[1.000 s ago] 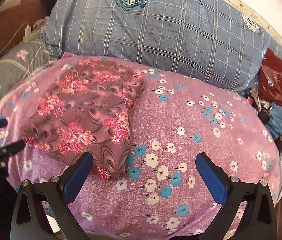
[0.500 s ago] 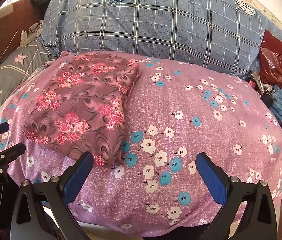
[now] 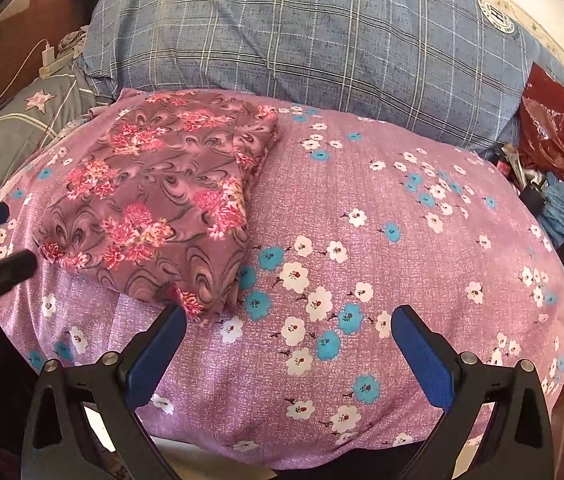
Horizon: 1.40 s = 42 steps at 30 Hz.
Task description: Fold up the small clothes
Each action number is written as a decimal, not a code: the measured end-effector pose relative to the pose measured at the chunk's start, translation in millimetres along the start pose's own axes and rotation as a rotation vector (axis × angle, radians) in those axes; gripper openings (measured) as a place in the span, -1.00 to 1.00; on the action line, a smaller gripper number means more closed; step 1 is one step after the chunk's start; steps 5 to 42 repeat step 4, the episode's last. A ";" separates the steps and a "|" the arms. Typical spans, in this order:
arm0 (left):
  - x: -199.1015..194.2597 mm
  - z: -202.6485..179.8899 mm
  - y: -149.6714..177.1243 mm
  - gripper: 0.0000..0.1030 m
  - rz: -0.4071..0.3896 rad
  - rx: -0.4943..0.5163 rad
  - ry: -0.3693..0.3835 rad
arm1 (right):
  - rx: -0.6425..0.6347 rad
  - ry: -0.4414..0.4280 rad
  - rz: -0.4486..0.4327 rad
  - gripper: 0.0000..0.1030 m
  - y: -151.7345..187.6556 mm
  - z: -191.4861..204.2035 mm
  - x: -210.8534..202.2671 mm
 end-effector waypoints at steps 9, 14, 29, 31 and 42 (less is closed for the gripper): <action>1.9 -4.4 -1.4 0.63 0.004 0.017 -0.010 | 0.013 -0.007 0.005 1.00 1.1 -4.6 2.3; 1.9 -4.4 -1.4 0.63 0.004 0.017 -0.010 | 0.013 -0.007 0.005 1.00 1.1 -4.6 2.3; 1.9 -4.4 -1.4 0.63 0.004 0.017 -0.010 | 0.013 -0.007 0.005 1.00 1.1 -4.6 2.3; 1.9 -4.4 -1.4 0.63 0.004 0.017 -0.010 | 0.013 -0.007 0.005 1.00 1.1 -4.6 2.3; 1.9 -4.4 -1.4 0.63 0.004 0.017 -0.010 | 0.013 -0.007 0.005 1.00 1.1 -4.6 2.3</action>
Point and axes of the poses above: each gripper's, at about its wrist camera, not at the fingertips, and x roughly the way its jaws point, z to its left, y to its underside, the point moved 5 cm from there along x, roughly the way its jaws point, and after that the axes turned 6 degrees about z, right-handed, at the moved point
